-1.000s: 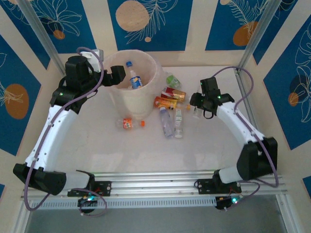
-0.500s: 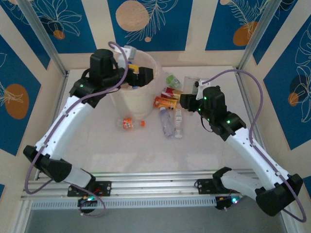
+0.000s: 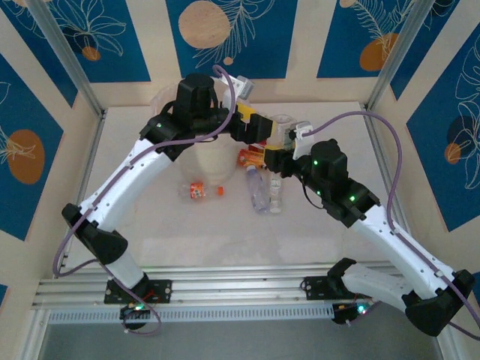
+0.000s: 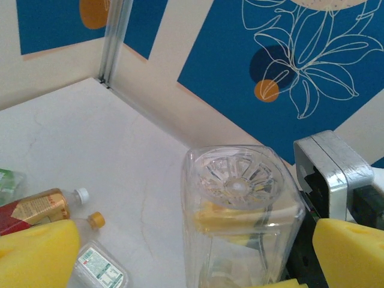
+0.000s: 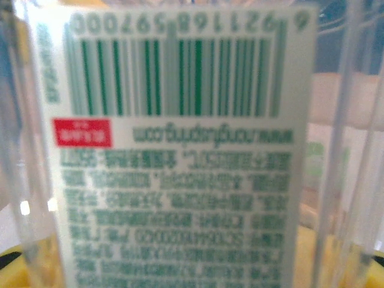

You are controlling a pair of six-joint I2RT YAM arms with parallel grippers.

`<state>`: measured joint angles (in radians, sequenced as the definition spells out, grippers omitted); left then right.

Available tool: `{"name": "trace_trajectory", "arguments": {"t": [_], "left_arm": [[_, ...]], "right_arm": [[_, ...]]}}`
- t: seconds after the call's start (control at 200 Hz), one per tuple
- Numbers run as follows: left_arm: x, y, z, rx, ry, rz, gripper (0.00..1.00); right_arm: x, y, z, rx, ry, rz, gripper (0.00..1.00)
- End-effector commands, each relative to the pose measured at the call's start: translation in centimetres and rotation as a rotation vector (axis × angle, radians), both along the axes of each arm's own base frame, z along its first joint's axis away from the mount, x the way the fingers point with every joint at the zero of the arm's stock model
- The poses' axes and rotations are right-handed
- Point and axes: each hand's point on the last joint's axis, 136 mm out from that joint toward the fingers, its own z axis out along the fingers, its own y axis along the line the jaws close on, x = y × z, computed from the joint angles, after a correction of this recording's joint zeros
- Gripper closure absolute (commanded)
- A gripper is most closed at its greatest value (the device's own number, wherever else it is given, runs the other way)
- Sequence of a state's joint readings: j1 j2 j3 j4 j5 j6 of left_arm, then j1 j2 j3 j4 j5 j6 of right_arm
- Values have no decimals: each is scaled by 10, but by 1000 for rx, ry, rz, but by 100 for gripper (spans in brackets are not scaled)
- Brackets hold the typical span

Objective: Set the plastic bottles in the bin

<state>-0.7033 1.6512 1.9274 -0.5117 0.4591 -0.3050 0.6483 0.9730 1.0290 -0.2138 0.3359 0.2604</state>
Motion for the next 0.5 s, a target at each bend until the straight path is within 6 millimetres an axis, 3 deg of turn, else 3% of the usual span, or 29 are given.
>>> {"name": "trace_trajectory", "arguments": {"t": [0.0, 0.31, 0.495], "left_arm": [[-10, -7, 10, -26, -7, -67, 0], [-26, -21, 8, -52, 26, -161, 1], [-25, -25, 2, -43, 36, -163, 0]], "right_arm": [[-5, 5, 20, 23, -81, 29, 54], [-5, 9, 24, 22, -93, 34, 54], [-4, 13, 25, 22, -91, 41, 54]]}}
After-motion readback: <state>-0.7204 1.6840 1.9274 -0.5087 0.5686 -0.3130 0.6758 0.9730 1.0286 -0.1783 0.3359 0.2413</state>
